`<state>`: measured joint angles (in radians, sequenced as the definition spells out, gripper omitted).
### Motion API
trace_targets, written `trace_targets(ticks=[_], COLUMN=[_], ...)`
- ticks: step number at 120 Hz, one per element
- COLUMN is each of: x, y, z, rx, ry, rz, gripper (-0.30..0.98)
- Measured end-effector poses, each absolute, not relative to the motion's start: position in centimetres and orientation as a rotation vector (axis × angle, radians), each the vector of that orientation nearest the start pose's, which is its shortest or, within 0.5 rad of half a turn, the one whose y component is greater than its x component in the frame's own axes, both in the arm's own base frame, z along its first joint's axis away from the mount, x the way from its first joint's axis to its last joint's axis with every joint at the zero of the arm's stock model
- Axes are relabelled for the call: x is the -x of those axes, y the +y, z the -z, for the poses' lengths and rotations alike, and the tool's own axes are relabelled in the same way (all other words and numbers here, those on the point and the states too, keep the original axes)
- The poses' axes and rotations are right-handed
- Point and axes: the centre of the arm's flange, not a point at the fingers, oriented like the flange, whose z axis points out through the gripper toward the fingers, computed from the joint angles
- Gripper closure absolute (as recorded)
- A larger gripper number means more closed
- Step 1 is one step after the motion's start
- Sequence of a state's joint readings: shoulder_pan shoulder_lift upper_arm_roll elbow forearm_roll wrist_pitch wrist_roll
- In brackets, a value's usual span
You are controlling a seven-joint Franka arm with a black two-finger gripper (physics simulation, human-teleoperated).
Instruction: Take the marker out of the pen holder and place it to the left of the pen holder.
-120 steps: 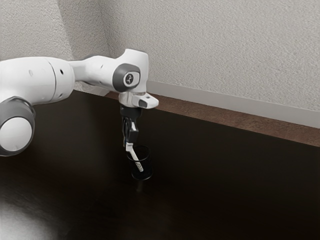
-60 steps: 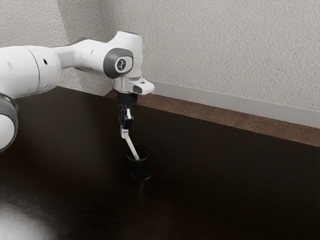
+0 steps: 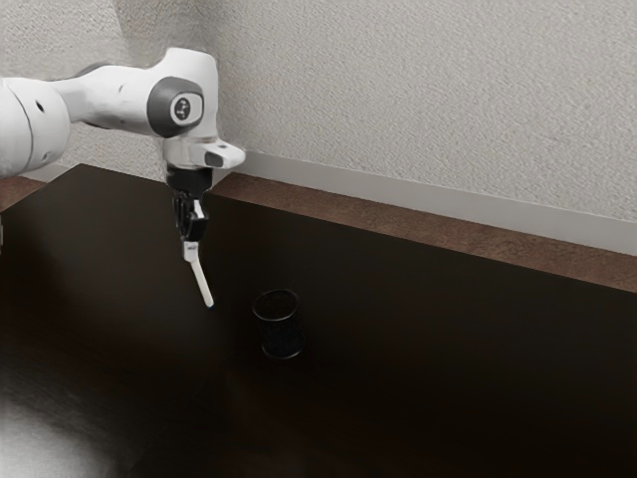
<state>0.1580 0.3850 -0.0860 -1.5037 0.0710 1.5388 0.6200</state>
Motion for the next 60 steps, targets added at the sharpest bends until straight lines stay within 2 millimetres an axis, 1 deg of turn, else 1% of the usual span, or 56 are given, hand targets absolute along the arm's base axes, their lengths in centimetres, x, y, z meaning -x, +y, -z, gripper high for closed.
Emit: trace_targets(ticks=[7,20,24,30,40,48,54,60], x=[-63.0,-62.9,-62.9,-62.8,-62.7,-62.7,-62.6,-62.7], y=[7.3,9.6,10.0,10.5,10.7,10.7,10.7,10.2], z=[-40.2,-37.7,-37.0,-36.3,-35.6,-35.5,-35.8,-36.9], rx=[3.076,3.113,3.128,3.147,3.169,3.176,3.178,3.173], ry=[0.85,0.806,0.801,0.796,0.792,0.791,0.791,0.809], rz=[-0.595,-0.65,-0.663,-0.68,-0.697,-0.701,-0.693,-0.668], gripper=[0.79,0.79,0.75,0.64,0.45,0.33,0.26,0.21])
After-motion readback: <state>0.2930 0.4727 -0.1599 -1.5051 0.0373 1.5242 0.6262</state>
